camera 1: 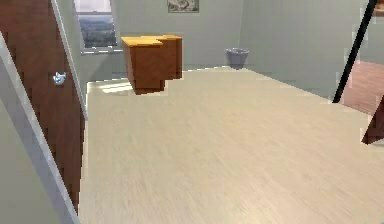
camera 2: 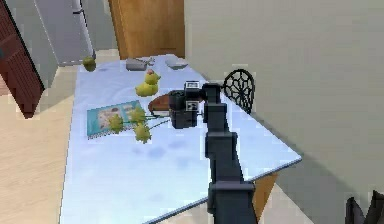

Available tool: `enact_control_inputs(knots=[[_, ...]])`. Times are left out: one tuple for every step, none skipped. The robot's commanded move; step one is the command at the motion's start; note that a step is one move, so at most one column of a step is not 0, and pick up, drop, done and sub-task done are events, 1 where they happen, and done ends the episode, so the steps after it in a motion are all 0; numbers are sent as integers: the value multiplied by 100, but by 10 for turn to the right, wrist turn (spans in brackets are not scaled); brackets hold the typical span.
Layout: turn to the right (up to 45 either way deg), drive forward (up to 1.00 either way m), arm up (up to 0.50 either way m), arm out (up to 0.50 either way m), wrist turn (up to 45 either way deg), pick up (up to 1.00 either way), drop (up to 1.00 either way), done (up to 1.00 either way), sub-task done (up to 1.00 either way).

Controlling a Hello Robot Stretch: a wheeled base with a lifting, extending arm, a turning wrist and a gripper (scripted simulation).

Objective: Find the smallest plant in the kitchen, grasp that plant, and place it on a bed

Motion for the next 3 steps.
enact_control_inputs(knots=[[0, 0, 8, 0, 0, 0, 0, 0, 0], [0, 0, 0, 0, -450, 0, 0, 0, 0], [0, 0, 0, 0, -450, 0, 0, 0, 0]])
